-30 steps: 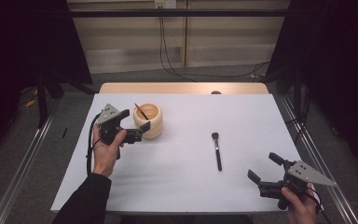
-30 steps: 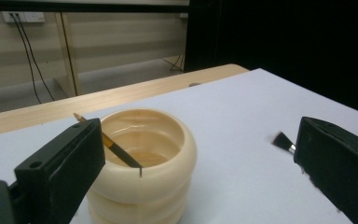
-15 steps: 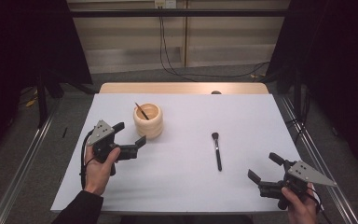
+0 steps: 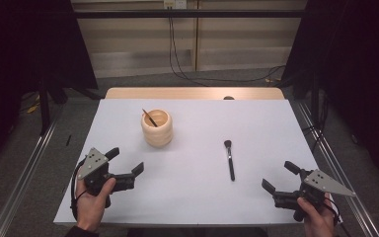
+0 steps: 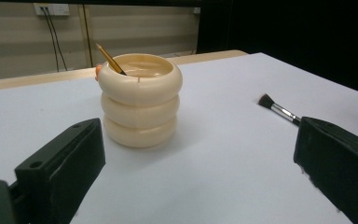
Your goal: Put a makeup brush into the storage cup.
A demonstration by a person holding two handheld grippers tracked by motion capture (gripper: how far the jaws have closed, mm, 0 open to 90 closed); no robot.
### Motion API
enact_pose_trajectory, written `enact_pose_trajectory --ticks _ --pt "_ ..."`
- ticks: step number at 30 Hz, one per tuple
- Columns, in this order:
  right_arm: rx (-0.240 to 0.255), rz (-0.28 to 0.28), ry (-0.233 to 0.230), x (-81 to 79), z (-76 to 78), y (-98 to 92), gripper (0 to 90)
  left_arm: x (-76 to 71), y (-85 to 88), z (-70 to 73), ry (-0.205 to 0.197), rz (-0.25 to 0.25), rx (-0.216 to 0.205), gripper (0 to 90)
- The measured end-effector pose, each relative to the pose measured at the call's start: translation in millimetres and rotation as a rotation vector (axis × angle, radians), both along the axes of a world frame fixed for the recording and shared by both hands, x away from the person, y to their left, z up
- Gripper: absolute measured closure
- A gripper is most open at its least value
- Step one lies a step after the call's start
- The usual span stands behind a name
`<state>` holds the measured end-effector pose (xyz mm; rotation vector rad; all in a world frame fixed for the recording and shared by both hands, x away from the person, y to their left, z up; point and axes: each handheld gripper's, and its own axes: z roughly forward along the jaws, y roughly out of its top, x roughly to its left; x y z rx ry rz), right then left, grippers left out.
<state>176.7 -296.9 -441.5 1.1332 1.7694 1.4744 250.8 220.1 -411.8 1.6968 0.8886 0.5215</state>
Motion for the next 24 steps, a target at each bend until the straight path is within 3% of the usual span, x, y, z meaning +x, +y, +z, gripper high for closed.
enact_pose_trajectory --ticks 2,3,5,7,12,19,24 --pt "0.001 0.002 -0.002 0.0 -0.2 0.7 0.0 -7.0 0.7 -2.5 0.003 -0.012 -0.002 1.9" --pt "0.001 0.005 0.002 -0.2 -0.1 0.9 0.0 -11.0 1.2 -4.7 -0.009 -0.029 -0.027 1.9" --pt "0.003 0.006 -0.001 -0.1 -0.3 0.7 0.0 -16.9 0.9 -7.6 0.005 -0.026 -0.028 1.9" --pt "0.001 -0.001 -0.002 0.1 -0.3 -0.3 0.0 -21.9 1.6 -8.7 -0.005 -0.008 -0.030 2.0" --pt "0.003 -0.003 -0.003 -1.2 0.1 -0.4 0.0 -25.2 7.7 -9.6 0.001 -0.012 -0.051 2.0" --pt "0.004 -0.012 -0.007 -2.5 0.8 -1.7 0.0 -29.0 8.0 -9.3 -0.028 -0.006 -0.034 2.0" --pt "0.012 -0.013 -0.017 -3.3 1.7 -0.9 0.0 -29.8 7.7 -12.0 -0.024 -0.011 -0.027 2.0"
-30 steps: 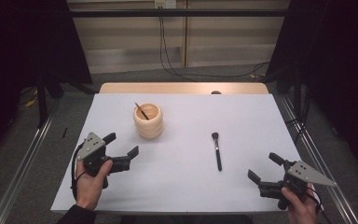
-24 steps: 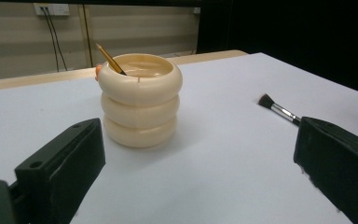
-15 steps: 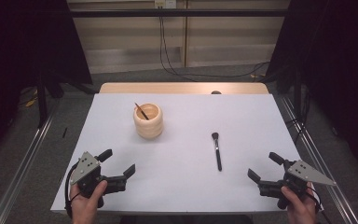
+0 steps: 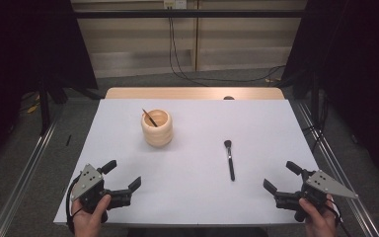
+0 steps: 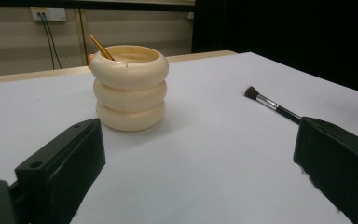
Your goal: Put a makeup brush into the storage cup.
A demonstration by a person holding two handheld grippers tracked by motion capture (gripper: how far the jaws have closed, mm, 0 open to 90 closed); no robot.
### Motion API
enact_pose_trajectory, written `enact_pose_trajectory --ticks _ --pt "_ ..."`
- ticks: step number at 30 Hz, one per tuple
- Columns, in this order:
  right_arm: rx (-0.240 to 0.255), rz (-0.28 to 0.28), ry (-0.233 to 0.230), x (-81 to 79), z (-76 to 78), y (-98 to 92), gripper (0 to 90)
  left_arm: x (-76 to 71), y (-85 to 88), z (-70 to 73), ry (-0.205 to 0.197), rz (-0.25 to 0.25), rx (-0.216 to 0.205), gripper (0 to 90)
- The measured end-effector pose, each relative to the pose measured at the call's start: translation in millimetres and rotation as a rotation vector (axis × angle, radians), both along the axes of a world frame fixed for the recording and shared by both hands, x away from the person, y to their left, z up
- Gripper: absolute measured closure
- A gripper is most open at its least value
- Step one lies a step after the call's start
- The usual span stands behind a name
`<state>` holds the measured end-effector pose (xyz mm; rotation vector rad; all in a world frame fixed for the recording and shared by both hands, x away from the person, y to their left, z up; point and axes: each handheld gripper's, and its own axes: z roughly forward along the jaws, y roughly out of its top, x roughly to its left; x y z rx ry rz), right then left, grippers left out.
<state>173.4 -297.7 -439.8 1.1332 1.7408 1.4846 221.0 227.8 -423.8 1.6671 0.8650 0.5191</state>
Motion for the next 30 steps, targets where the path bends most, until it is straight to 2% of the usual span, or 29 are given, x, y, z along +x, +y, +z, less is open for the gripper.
enact_pose_trajectory --ticks 3,6,13,18,22,26,30 --pt "-0.009 0.007 -0.002 1.6 -0.2 -0.1 0.0 0.8 0.6 -1.7 0.003 -0.013 -0.008 2.0" --pt "-0.006 0.002 -0.005 1.1 0.5 0.6 0.0 -0.6 0.5 -1.2 -0.003 0.003 -0.009 2.0" --pt "-0.008 -0.001 -0.022 4.1 1.9 1.3 0.0 -2.0 0.6 -1.4 -0.004 -0.006 -0.009 2.0" --pt "-0.022 0.010 -0.036 13.8 6.5 4.3 0.0 -1.2 3.6 -2.0 -0.002 0.015 -0.022 2.0" --pt "-0.022 0.011 -0.037 21.2 11.3 7.9 0.0 -0.9 4.0 -2.7 0.003 0.007 -0.031 2.0" --pt "-0.035 0.007 -0.062 27.5 16.8 12.8 0.0 -1.8 4.1 -2.3 -0.003 0.013 -0.026 2.0" --pt "-0.053 0.024 -0.061 39.4 21.1 21.6 0.0 -2.4 4.6 -2.4 -0.001 0.009 -0.019 2.0"
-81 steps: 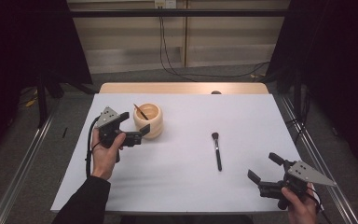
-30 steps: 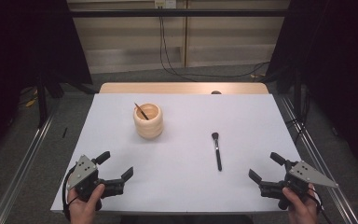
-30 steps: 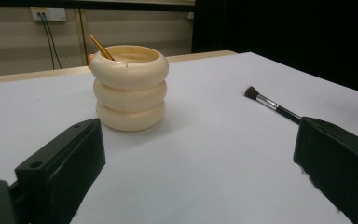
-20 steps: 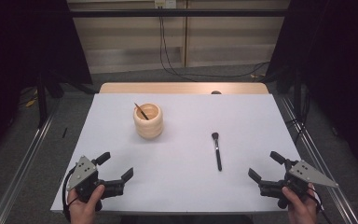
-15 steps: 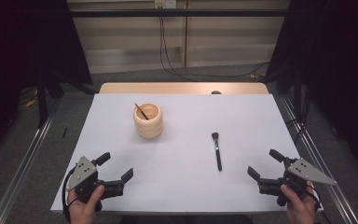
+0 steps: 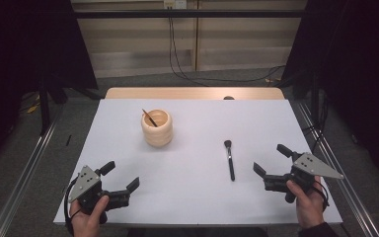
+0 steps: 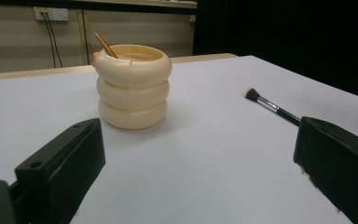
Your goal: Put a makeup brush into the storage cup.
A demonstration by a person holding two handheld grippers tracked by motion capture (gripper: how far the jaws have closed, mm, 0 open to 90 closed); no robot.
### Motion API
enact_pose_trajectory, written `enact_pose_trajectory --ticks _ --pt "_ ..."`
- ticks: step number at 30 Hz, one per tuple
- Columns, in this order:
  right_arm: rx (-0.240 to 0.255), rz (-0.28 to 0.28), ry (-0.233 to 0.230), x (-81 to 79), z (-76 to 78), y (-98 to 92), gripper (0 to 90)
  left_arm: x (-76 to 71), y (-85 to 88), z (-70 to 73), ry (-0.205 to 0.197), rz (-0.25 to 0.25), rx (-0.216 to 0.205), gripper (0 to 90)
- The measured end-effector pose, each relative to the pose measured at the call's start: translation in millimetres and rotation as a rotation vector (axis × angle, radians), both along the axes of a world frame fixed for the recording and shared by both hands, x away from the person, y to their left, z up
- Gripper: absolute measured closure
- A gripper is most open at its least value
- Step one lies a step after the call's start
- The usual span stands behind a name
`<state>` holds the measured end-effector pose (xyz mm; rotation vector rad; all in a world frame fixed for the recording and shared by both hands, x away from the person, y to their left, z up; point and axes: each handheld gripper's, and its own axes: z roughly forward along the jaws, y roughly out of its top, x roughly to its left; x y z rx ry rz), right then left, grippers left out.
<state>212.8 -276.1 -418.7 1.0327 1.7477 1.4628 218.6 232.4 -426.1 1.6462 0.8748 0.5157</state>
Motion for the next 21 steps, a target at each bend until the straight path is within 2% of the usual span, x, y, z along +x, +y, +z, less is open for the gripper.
enact_pose_trajectory --ticks 12,16,21 --pt "-0.044 0.044 0.004 40.2 10.1 25.6 0.0 -2.7 -5.0 -1.1 -0.007 -0.038 0.004 2.0" --pt "-0.055 0.047 0.009 52.3 12.0 30.9 0.0 -2.6 -5.5 -1.5 -0.005 -0.028 0.010 2.0" --pt "-0.054 0.021 0.001 75.3 17.3 36.1 0.0 -2.4 -5.8 -1.8 -0.004 -0.037 0.020 2.0"
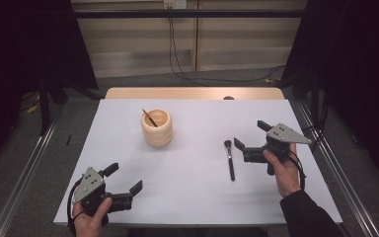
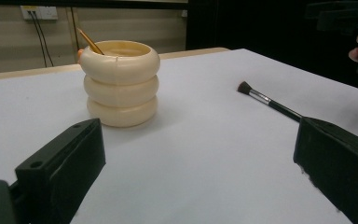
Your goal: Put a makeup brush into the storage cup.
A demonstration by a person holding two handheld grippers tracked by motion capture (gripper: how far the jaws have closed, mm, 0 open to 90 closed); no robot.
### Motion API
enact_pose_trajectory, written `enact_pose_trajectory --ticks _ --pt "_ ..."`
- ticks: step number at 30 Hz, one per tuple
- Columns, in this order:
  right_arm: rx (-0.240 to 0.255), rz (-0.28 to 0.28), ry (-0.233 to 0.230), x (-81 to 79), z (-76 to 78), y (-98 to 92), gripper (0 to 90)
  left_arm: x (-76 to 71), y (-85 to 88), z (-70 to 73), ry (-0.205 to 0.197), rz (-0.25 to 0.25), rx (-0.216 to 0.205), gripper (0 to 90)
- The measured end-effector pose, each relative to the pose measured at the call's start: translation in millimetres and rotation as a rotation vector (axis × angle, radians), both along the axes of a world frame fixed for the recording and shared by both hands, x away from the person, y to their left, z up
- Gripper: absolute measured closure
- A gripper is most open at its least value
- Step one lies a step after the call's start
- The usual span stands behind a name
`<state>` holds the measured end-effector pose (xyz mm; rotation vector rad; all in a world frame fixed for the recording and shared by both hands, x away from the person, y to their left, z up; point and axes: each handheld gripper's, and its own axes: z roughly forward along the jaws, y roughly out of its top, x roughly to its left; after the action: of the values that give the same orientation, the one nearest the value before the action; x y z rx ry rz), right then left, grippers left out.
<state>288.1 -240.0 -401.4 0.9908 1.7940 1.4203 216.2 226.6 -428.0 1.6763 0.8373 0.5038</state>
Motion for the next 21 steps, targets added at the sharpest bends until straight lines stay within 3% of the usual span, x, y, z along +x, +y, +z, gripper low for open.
enact_pose_trajectory --ticks 12,17,21 --pt "-0.060 0.014 0.026 41.8 9.8 25.1 0.0 1.4 4.3 -0.5 0.001 0.024 -0.008 2.0" --pt "-0.077 0.017 0.073 48.4 11.6 26.6 0.0 2.3 6.0 -0.5 0.000 0.027 0.001 2.0" --pt "-0.104 0.041 0.142 51.5 9.4 23.2 0.0 3.4 8.1 -0.9 0.004 0.033 -0.006 2.0"
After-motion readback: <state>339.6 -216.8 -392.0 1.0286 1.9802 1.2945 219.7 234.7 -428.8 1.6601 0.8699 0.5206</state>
